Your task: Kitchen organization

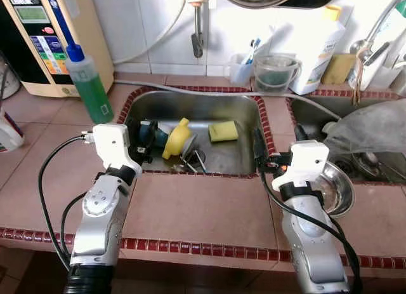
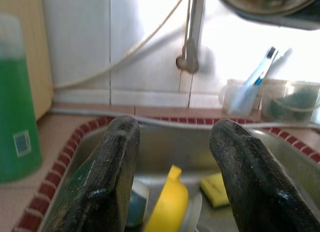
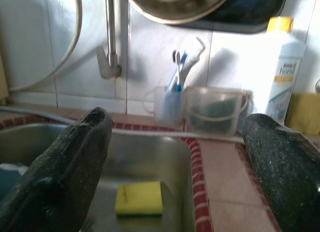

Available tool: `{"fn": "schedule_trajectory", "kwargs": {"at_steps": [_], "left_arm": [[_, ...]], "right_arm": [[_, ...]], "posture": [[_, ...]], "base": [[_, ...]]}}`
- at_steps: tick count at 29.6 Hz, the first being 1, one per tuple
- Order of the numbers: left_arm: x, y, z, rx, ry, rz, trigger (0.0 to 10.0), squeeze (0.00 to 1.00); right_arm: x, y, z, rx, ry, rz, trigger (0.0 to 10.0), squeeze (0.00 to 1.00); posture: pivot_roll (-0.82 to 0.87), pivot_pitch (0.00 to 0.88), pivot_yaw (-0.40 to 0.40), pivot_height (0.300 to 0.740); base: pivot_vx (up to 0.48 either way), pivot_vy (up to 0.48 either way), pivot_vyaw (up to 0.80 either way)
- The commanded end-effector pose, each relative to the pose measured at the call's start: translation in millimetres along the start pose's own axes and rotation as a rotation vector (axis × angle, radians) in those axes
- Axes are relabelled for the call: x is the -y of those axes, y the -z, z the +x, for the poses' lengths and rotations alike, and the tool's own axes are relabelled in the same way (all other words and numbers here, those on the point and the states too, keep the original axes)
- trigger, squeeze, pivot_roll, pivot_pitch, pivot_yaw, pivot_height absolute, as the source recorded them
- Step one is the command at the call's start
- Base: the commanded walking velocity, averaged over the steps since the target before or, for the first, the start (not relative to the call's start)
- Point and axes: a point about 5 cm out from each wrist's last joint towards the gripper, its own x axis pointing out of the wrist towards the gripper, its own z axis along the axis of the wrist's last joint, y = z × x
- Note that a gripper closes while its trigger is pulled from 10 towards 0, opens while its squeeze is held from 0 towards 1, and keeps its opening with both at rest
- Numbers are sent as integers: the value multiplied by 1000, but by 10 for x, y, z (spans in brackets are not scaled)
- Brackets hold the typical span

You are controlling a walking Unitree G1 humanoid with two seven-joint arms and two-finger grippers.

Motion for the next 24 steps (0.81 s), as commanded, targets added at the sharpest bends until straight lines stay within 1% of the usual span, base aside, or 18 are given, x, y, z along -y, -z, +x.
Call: {"fn": "schedule_trajectory", "kwargs": {"at_steps": [1,5,8,11,15,16,21,24], "left_arm": [[25,-55,37,26,6,16,10000,0],[2,-82,67,44,1,6,10000,0],[-1,-84,65,48,0,4,10000,0],[12,-81,57,55,13,45,10000,0],[26,-94,48,59,16,68,10000,0],[42,-99,48,57,34,71,10000,0],[49,-103,35,57,31,65,10000,0],[59,-93,1,55,26,53,10000,0]], "right_arm": [[48,5,33,7,19,-9,10000,0],[52,-22,112,44,17,-4,10000,0],[55,-10,121,46,21,-7,10000,0],[51,10,132,46,22,-6,10000,0],[-3,8,152,50,4,0,10000,0],[-25,15,154,48,-7,-1,10000,0],[-40,17,152,46,-19,0,10000,0],[-28,23,144,45,-23,-5,10000,0]], "posture": [[-121,0,33,740],[-120,0,32,740],[-119,0,30,740],[-112,0,23,740],[-107,0,17,740],[-104,0,8,740],[-104,0,0,740],[-104,0,-4,740]], "base": [[0,0,0],[0,0,0],[0,0,0],[0,0,0],[0,0,0],[0,0,0],[0,0,0],[0,-262,0]]}}
